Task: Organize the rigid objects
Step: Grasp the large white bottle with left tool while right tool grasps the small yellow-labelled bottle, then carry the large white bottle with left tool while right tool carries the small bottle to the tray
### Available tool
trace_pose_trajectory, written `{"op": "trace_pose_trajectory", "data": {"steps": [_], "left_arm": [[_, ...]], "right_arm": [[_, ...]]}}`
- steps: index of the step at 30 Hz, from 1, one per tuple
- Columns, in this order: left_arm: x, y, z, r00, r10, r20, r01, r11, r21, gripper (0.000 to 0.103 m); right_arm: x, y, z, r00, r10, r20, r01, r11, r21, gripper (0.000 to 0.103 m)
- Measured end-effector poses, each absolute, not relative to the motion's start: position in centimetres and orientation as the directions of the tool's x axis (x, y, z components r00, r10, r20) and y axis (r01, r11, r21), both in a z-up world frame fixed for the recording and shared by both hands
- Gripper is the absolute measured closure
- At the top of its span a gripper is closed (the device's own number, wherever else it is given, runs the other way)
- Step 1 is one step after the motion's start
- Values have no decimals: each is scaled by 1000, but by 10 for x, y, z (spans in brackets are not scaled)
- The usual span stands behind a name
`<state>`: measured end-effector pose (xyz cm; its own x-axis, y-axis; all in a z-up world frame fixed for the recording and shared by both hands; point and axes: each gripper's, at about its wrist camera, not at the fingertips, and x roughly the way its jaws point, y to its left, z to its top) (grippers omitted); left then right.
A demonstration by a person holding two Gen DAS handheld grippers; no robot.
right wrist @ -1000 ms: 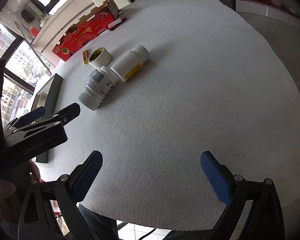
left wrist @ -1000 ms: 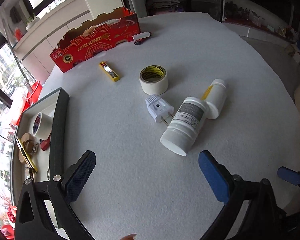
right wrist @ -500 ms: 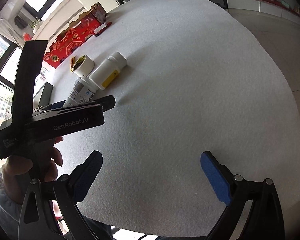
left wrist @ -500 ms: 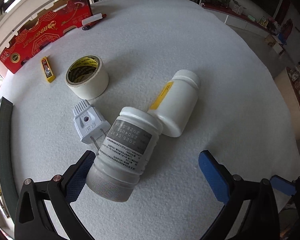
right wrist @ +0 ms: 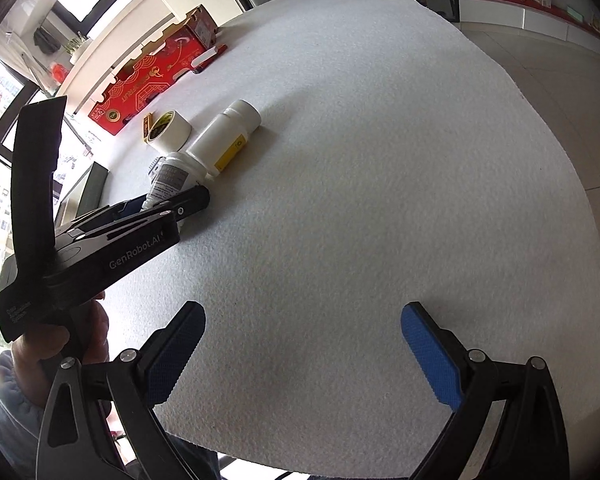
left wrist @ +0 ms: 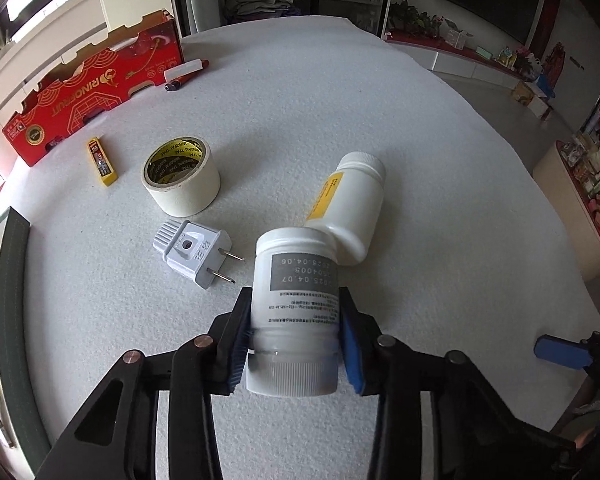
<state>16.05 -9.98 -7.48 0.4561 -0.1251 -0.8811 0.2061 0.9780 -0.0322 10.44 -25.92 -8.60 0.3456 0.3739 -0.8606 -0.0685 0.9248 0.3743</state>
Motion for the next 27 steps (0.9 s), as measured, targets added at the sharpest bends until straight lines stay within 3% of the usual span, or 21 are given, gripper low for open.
{"op": "trace_pose_trajectory", "data": {"steps": [5, 11, 19, 22, 25, 27], "left_arm": [[138, -87, -76, 496, -81, -865, 210, 977, 29, 61], [123, -58, -75, 496, -56, -866, 128, 992, 9, 61], [123, -49, -75, 499, -33, -866, 80, 997, 8, 60], [122, -50, -75, 502, -31, -864, 75, 997, 8, 60], [122, -50, -76, 504, -31, -863, 75, 997, 8, 60], [122, -50, -76, 505, -31, -862, 70, 998, 5, 60]], "right_arm": [[118, -254, -83, 356, 377, -855, -58, 922, 382, 4], [164, -227, -79, 372, 405, -835, -26, 904, 427, 4], [222, -176, -94, 372, 311, -875, -13, 944, 330, 4], [226, -163, -94, 412, 241, -879, -72, 970, 232, 25], [221, -162, -92, 438, 171, -883, -115, 984, 133, 63], [217, -168, -91, 428, 199, -882, -147, 978, 149, 66]]}}
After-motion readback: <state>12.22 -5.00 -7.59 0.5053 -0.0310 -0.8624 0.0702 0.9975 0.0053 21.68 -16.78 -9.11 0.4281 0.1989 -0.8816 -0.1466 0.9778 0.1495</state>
